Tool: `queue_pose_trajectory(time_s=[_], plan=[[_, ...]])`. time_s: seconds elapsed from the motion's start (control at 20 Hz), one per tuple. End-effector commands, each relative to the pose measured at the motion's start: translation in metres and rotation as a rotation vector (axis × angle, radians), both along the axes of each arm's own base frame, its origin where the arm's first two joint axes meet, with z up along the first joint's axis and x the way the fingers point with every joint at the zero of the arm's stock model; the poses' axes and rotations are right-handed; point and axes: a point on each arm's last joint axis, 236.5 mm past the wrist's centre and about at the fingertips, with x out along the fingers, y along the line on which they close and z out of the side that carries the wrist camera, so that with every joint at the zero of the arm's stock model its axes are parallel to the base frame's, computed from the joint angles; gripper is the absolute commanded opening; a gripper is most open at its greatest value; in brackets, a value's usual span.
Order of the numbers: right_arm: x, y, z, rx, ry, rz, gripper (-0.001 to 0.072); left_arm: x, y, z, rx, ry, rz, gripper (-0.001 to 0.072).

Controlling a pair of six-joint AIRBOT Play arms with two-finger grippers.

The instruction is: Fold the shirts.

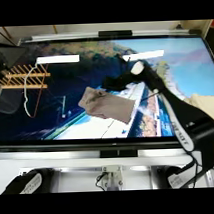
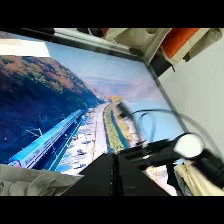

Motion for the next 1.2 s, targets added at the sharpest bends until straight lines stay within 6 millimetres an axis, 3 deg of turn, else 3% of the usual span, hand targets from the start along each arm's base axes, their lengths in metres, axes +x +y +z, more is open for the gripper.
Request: queue_pose_trajectory(time_s=[0.0,0.05,0.1,0.2,0.35,0.45,0.6,0.75,0.8,0.85,0.9,0.95,1.0,1.1,1.15], plan=[[-0.030,-0.164,-0.017,-0.456,0.165,-0.064,0.0576,0.001,0.006,-0.015,0.047,0.022,0.019,0.0032],[-0.053,-0.185,-0.027,-0.475,0.281,-0.070,0.0609,0.002,0.008,-0.018,0.059,0.028,0.024,0.0032],[-0.077,-0.186,-0.041,-0.433,0.383,-0.039,0.0668,0.003,0.009,-0.022,0.064,0.035,0.027,0.0033],[-0.099,-0.171,-0.071,-0.338,0.468,-0.044,0.0668,0.004,0.010,-0.030,0.067,0.053,0.028,0.0033],[-0.091,-0.139,-0.096,-0.186,0.426,-0.113,0.0668,0.004,0.010,-0.048,0.073,0.094,0.022,0.0033],[-0.080,-0.132,-0.103,-0.144,0.391,-0.141,0.0668,0.003,0.010,-0.058,0.082,0.119,0.018,0.0033],[-0.082,-0.126,-0.117,-0.130,0.424,-0.137,0.0667,0.003,0.010,-0.058,0.081,0.119,0.019,0.0033],[-0.090,-0.091,-0.122,-0.054,0.429,-0.052,0.0663,0.003,0.010,-0.058,0.081,0.119,0.018,0.0033],[-0.091,-0.081,-0.123,-0.041,0.402,-0.009,0.0639,0.003,0.010,-0.058,0.081,0.120,0.019,0.0033],[-0.090,-0.076,-0.124,-0.046,0.378,0.011,0.0439,0.003,0.010,-0.058,0.081,0.119,0.018,0.0033],[-0.087,-0.074,-0.123,-0.045,0.364,0.010,0.0130,0.003,0.010,-0.058,0.081,0.118,0.019,0.0033],[-0.082,-0.072,-0.116,-0.031,0.351,0.012,0.0071,0.002,0.010,-0.058,0.081,0.117,0.019,0.0033],[-0.074,-0.072,-0.104,-0.010,0.321,0.029,0.0071,0.003,0.010,-0.058,0.080,0.118,0.019,0.0033],[-0.046,-0.078,-0.060,0.026,0.217,0.032,0.0070,0.003,0.010,-0.058,0.078,0.120,0.020,0.0033],[-0.029,-0.086,-0.029,0.039,0.143,0.023,0.0071,0.003,0.010,-0.058,0.078,0.120,0.020,0.0033]])
